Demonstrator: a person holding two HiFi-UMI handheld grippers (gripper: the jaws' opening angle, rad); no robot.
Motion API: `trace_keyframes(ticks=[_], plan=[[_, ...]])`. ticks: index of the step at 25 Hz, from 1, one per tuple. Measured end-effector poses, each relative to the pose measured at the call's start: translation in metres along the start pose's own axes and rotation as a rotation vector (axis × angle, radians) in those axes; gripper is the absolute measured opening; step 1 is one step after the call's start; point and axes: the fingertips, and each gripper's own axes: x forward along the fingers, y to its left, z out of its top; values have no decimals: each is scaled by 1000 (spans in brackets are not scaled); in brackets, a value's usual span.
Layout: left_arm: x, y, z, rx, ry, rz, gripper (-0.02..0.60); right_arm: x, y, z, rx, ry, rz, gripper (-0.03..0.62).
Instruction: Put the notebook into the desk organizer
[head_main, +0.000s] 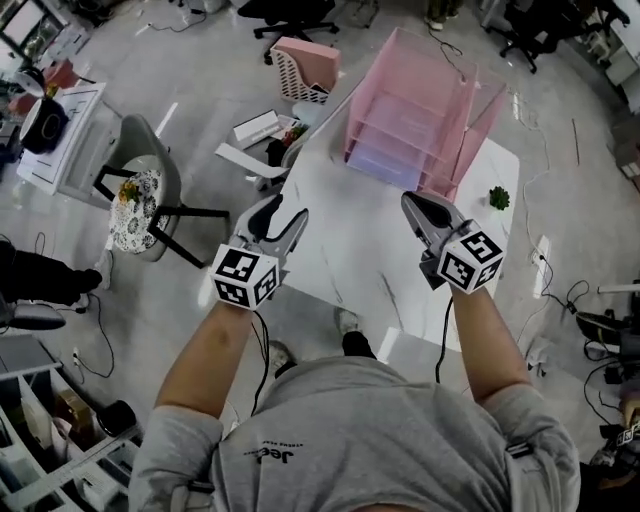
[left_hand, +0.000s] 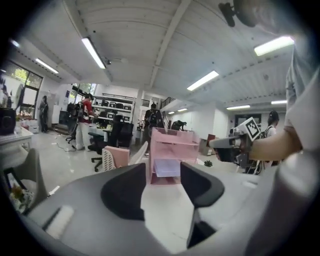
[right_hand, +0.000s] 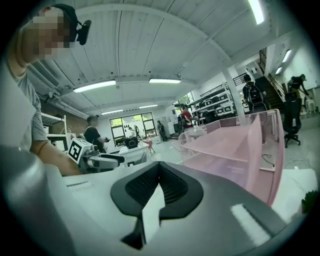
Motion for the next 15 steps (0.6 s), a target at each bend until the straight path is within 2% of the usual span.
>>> trace_keyframes(ticks=[6, 12, 15], plan=[[-113, 61, 20, -34, -106, 171, 139, 58, 76, 25, -69, 2, 99, 3], [-213, 103, 32, -63, -191, 297, 60, 109, 156, 35, -121, 14, 196, 3], [-255, 117, 33, -82, -216, 342, 58, 133, 193, 37, -147, 20, 244, 3]])
